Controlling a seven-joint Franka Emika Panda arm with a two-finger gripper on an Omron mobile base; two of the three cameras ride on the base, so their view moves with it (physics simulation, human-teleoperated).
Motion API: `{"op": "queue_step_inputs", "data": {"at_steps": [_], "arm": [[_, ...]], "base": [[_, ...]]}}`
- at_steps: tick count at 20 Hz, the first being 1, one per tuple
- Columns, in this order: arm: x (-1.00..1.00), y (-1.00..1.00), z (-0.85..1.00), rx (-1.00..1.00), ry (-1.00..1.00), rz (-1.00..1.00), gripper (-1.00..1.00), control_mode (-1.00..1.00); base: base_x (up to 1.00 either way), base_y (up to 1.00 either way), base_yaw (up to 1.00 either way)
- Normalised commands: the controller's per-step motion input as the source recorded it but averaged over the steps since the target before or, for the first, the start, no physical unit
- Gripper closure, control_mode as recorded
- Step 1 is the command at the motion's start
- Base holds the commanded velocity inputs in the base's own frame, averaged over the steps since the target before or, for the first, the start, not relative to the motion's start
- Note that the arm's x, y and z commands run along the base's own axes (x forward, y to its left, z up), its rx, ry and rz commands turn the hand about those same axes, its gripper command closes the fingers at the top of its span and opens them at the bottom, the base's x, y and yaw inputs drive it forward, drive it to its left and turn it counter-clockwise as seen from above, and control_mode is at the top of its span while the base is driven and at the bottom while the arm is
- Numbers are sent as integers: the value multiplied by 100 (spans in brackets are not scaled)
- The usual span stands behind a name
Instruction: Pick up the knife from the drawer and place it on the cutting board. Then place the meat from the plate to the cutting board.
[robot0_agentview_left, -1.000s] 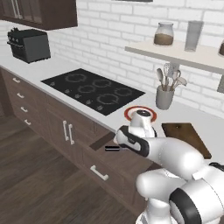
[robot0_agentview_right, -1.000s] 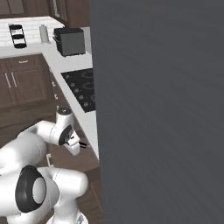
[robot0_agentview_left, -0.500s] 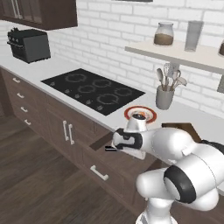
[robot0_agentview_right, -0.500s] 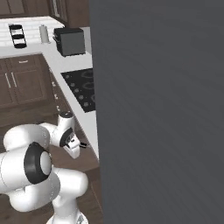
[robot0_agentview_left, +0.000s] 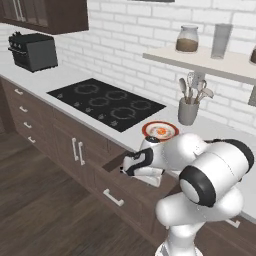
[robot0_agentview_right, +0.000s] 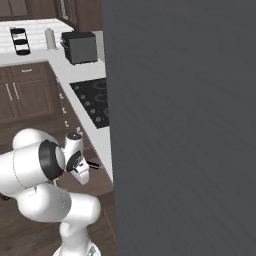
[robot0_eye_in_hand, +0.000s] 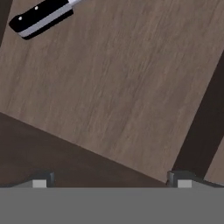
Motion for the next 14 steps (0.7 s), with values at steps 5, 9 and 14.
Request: {"op": "queue_step_inputs", "data": {"at_steps": [5,9,14], "arm": [[0,9,-22,0,0,0,-100,-100],[0,19,-28,0,0,0,-100,-100],[-6,32,-27,0,0,0,-100,-100]], "base": [[0,0,0],[0,0,0],[0,0,0]]}}
